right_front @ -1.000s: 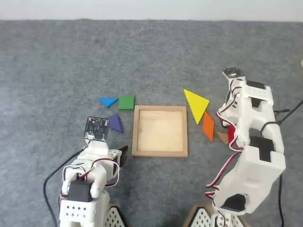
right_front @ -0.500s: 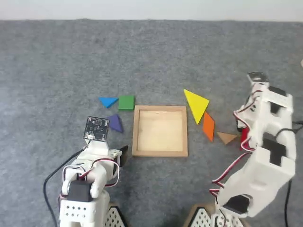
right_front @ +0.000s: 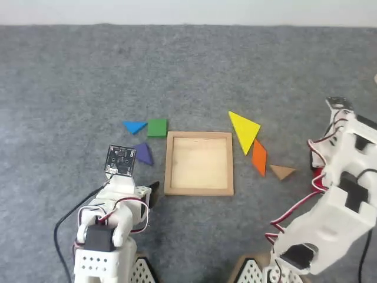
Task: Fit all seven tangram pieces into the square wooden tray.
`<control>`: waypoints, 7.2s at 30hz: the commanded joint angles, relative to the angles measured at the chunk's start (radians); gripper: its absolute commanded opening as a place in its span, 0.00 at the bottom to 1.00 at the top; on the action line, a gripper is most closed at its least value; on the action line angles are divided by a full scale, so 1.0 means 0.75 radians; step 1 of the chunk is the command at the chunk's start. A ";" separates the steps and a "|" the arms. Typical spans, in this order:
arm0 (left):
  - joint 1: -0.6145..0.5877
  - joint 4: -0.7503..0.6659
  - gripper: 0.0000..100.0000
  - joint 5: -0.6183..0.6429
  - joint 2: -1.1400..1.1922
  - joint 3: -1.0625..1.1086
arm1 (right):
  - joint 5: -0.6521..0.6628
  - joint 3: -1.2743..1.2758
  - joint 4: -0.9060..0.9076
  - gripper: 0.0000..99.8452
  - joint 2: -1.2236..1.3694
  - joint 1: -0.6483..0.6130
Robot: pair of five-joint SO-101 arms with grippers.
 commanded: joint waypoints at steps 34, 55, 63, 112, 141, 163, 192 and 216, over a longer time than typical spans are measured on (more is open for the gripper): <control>-0.008 0.006 0.24 -0.008 -0.027 -0.009 | -0.121 0.072 -0.036 0.30 -0.011 0.124; -0.008 0.006 0.24 -0.008 -0.027 -0.009 | 0.113 0.076 -0.099 0.30 -0.120 0.132; -0.008 0.006 0.24 -0.008 -0.027 -0.009 | 0.115 0.072 -0.099 0.31 -0.255 0.128; -0.008 0.006 0.24 -0.008 -0.027 -0.009 | 0.076 0.190 0.105 0.35 -0.332 0.120; -0.008 0.006 0.24 -0.008 -0.027 -0.009 | -0.090 0.293 -0.161 0.35 -0.339 0.132; -0.008 0.006 0.24 -0.008 -0.027 -0.009 | -0.084 0.010 -0.122 0.35 0.179 0.093; -0.008 0.006 0.24 -0.008 -0.027 -0.009 | -0.094 -0.203 0.271 0.10 -0.064 0.216; -0.008 0.006 0.24 -0.008 -0.027 -0.009 | -0.260 0.769 -0.281 0.23 -0.566 0.281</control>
